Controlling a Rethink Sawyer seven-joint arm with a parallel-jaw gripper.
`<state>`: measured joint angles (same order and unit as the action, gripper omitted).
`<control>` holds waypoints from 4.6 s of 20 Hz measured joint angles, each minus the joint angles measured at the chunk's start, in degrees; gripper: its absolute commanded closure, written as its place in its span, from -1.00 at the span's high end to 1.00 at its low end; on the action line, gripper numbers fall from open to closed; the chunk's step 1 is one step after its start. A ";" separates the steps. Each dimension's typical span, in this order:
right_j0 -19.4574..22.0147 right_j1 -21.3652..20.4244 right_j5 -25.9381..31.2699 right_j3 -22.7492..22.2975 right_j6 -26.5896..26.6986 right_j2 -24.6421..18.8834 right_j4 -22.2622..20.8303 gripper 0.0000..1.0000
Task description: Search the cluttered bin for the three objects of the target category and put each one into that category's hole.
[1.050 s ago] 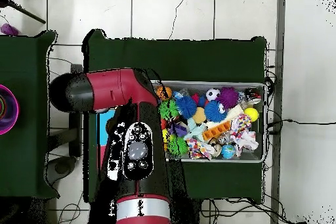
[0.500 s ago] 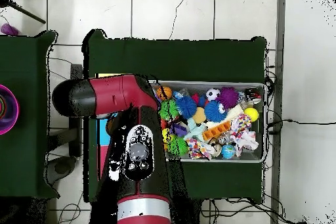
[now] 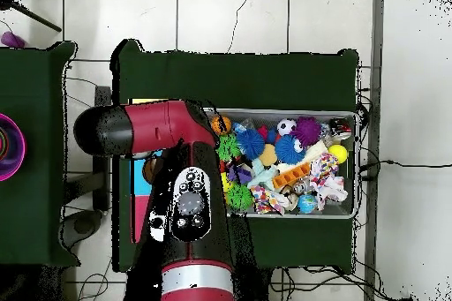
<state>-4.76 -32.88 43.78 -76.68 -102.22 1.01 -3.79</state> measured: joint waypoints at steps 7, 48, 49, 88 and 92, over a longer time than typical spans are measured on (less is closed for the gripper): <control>0.01 0.81 0.00 0.52 0.00 -0.03 0.01 -1.00; -0.69 -2.06 11.79 2.95 0.00 -0.54 -0.01 1.00; -0.74 -3.37 14.03 2.95 0.00 -0.53 -0.02 1.00; -0.66 -9.77 18.62 3.06 0.00 -0.75 -0.05 -1.00; -0.56 -9.18 18.61 3.52 0.00 -0.83 -0.05 -1.00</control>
<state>-5.32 -42.06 62.39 -73.16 -102.22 0.18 -3.83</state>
